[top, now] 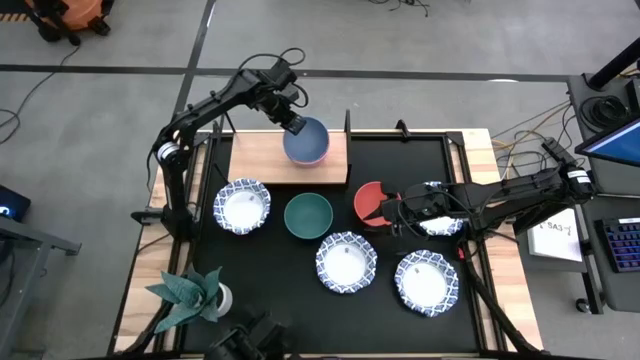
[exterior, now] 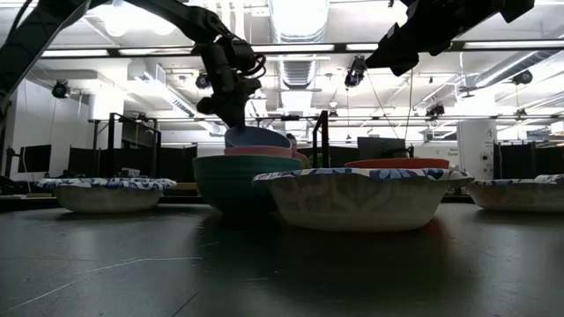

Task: Place and stack bowls onto a shelf
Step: Stack the blue bowl on top of the pink bowl

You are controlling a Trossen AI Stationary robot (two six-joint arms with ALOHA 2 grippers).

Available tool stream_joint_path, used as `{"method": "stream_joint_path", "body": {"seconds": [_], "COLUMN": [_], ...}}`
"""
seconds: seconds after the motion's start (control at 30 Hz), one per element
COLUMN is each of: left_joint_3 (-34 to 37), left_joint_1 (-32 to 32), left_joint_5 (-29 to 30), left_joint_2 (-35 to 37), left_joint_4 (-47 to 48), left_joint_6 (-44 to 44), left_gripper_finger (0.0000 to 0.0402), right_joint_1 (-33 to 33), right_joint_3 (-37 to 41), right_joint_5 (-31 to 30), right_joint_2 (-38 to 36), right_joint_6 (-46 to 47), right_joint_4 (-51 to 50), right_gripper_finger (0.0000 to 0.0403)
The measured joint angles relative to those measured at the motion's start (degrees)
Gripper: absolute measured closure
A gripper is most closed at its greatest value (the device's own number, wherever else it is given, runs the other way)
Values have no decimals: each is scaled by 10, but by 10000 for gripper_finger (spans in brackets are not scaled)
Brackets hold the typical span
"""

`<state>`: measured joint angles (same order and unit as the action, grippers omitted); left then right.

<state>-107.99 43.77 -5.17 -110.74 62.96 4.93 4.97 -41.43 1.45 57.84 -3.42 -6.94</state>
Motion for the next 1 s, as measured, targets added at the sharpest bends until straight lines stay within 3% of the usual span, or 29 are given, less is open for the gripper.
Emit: {"method": "stream_joint_path", "body": {"seconds": [0.27,0.43,0.57,0.83,0.93,1.0], "left_joint_3": [-66,-44,62,363,439,468], "left_joint_1": [-19,-53,-65,-41,-41,-42], "left_joint_5": [-3,-3,-2,29,49,57], "left_joint_2": [26,82,135,240,250,248], "left_joint_4": [40,-59,-228,-592,-701,-725], "left_joint_6": [-49,-118,-164,-159,-143,-134], "left_gripper_finger": [311,315,322,346,355,359], "right_joint_1": [0,0,0,0,-1,-2], "right_joint_3": [0,0,0,0,0,0], "right_joint_5": [-2,-2,-2,-2,-2,-3], "right_joint_2": [0,6,18,41,49,56], "right_joint_6": [3,9,7,-6,-17,-18], "right_joint_4": [10,29,36,59,66,77], "right_gripper_finger": [291,291,291,291,291,291]}}
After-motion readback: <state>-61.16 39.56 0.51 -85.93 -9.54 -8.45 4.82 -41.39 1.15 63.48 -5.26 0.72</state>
